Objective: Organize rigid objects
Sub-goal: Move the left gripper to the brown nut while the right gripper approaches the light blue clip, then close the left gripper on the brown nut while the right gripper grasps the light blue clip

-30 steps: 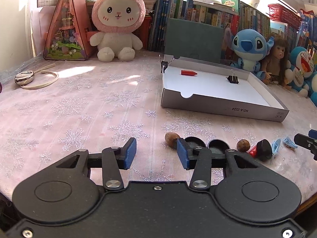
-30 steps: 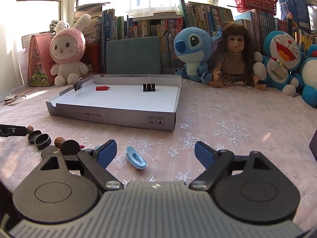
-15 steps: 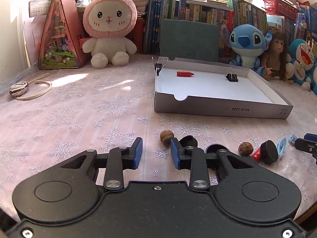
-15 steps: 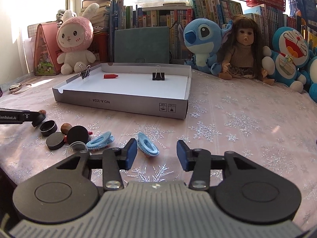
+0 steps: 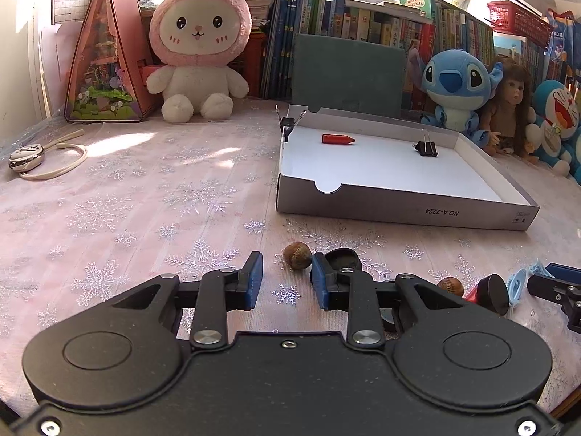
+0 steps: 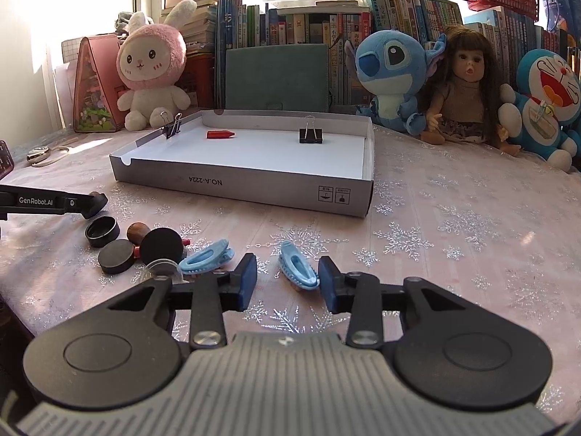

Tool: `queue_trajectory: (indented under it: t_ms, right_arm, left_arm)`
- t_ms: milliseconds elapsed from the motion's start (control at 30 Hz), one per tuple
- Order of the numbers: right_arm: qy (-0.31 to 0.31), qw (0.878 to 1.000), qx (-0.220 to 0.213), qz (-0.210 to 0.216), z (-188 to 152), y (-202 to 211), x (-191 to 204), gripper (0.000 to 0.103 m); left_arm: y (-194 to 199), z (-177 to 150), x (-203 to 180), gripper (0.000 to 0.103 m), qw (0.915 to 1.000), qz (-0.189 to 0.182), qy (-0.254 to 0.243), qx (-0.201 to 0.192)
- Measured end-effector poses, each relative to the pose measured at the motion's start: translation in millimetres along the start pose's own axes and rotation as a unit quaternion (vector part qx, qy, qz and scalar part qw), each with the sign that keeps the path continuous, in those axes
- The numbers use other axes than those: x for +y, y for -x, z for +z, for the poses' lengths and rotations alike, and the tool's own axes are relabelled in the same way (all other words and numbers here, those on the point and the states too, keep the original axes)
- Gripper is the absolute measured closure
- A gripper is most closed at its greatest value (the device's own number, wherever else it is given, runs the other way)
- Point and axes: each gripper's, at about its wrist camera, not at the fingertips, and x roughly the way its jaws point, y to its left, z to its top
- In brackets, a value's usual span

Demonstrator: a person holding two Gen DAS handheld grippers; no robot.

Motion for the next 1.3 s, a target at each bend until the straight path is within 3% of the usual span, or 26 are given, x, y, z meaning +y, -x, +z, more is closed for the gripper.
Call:
queue_trajectory:
  t_ms: [200, 533, 867, 1300]
  right_arm:
    - [0.008, 1.0, -0.002, -0.002, 0, 0, 2, 0.06]
    - [0.0, 1.0, 0.0, -0.014, -1, 2, -8, 0.059]
    - [-0.003, 1.0, -0.007, -0.022, -2, 1, -9, 0.059]
    - [0.002, 1.0, -0.008, -0.019, -2, 0, -3, 0.059]
  left_arm:
    - [1, -1, -1, 0.081, 1.0, -0.004, 0.005, 0.0]
    - [2, -2, 3, 0.081, 1.0, 0.001, 0.006, 0.0]
    - [1, 6, 15, 0.081, 0.9989, 0.039, 0.023, -0.009]
    - [-19, 12, 2, 0.081, 0.9996, 0.023, 0.013, 0.002]
